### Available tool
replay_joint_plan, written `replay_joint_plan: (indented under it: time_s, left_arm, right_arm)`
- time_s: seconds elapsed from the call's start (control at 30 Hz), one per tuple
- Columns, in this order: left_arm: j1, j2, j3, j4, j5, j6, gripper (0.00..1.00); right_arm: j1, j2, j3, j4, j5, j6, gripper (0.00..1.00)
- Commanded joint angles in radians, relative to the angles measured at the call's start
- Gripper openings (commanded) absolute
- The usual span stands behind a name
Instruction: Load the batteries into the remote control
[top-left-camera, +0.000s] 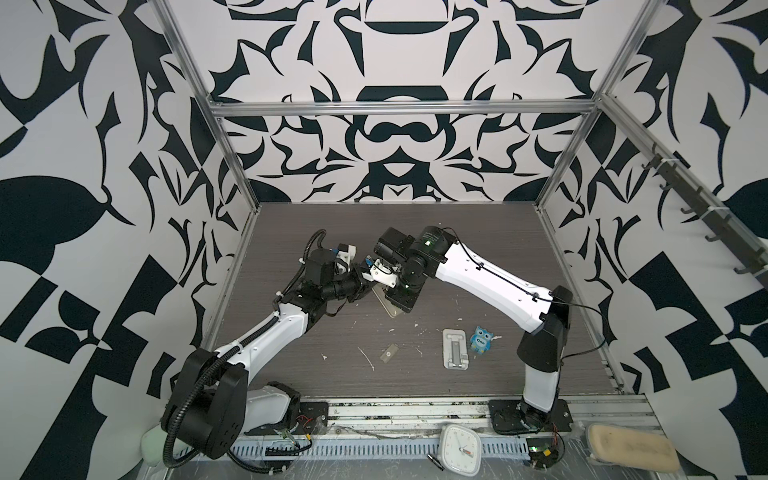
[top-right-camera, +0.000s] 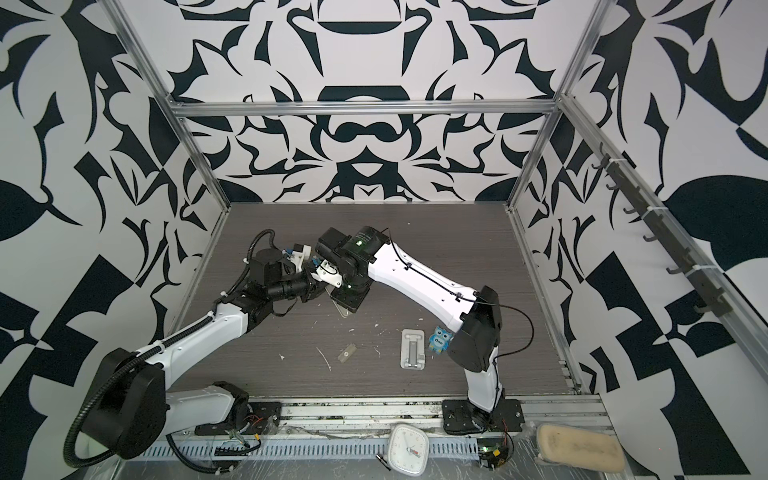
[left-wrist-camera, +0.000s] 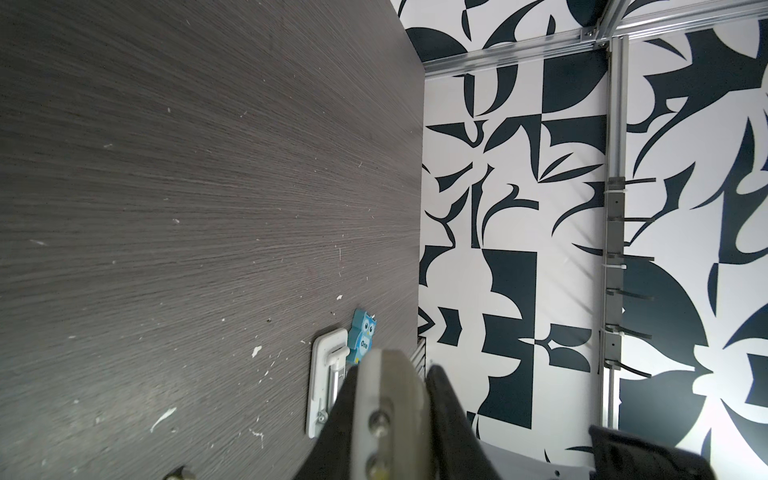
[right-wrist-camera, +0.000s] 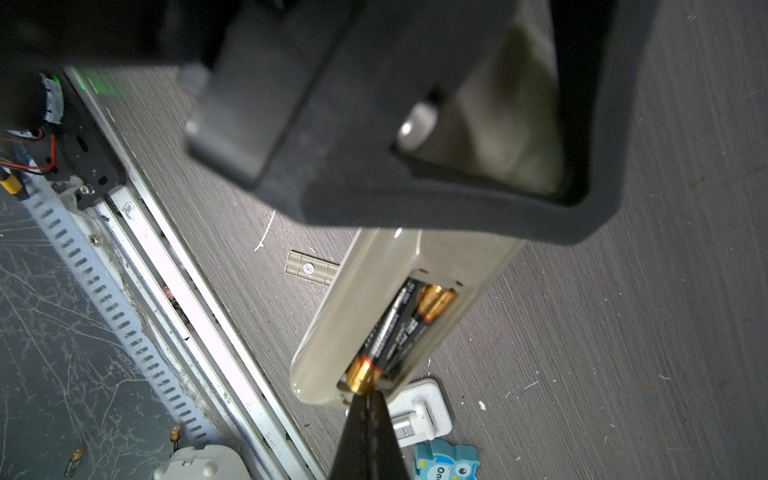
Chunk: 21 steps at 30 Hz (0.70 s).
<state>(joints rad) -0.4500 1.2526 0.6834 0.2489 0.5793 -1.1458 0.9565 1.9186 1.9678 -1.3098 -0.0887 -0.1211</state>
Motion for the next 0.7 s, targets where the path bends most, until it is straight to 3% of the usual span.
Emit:
replay_joint_plan:
  time_s: [0.0, 0.67]
  left_arm:
    - [-0.079, -0.059, 0.126, 0.287, 0.174, -0.056, 0.0]
    - [-0.107, -0.075, 0.126, 0.281, 0.148, -0.048, 0.0]
  right_arm:
    - [0.022, 0.128, -0.058, 0.074, 0.033, 0.001, 0.0]
    - [0.034, 0.146, -0.073, 0.092, 0.001, -0.005, 0.0]
